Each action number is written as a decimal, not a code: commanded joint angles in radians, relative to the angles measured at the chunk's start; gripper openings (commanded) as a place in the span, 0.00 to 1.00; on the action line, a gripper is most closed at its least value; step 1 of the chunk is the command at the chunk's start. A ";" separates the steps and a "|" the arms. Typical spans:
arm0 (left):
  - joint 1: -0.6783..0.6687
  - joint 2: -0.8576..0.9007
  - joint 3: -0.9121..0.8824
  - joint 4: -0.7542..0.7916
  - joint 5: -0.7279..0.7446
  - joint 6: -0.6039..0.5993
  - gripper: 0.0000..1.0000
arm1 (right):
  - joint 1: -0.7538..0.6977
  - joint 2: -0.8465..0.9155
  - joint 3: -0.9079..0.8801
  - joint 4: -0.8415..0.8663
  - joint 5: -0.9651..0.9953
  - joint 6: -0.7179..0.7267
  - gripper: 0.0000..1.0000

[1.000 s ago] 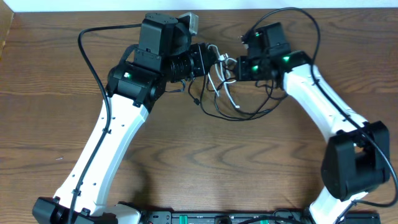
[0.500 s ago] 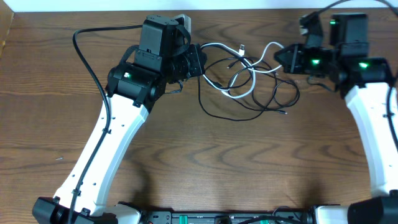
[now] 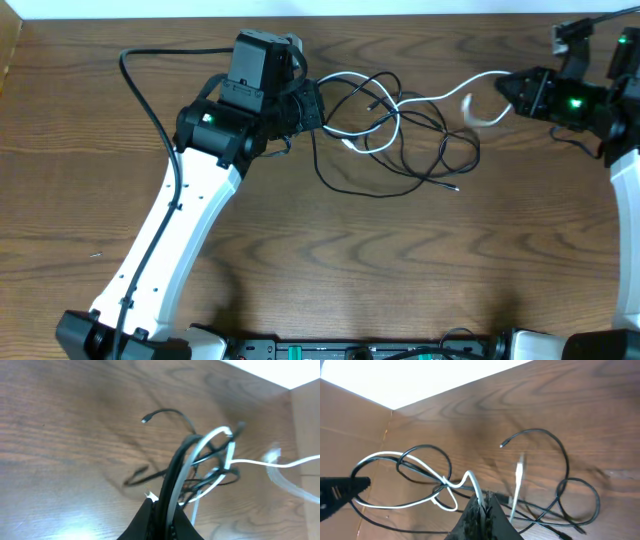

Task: Untangle cables

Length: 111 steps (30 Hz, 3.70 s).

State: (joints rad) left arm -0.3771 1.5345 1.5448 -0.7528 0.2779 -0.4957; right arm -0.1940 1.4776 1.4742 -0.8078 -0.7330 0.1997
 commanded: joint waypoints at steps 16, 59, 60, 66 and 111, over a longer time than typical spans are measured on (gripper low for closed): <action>-0.001 0.082 0.010 -0.028 -0.036 0.086 0.49 | -0.016 -0.018 0.003 -0.140 0.282 -0.034 0.01; -0.247 0.554 0.010 0.494 0.057 0.593 0.84 | 0.046 -0.002 0.003 -0.154 0.271 -0.067 0.01; -0.256 0.562 0.010 0.505 0.044 0.593 0.84 | 0.046 -0.002 0.003 -0.155 0.272 -0.068 0.01; -0.294 0.601 0.010 0.542 -0.049 0.593 0.84 | 0.046 -0.002 0.003 -0.159 0.271 -0.068 0.01; -0.085 -0.097 0.011 0.155 -0.062 0.438 0.08 | 0.037 0.306 0.003 -0.095 0.392 -0.062 0.01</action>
State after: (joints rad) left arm -0.4751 1.4788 1.5436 -0.5961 0.2256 -0.0502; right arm -0.1558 1.7222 1.4742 -0.9131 -0.3614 0.1406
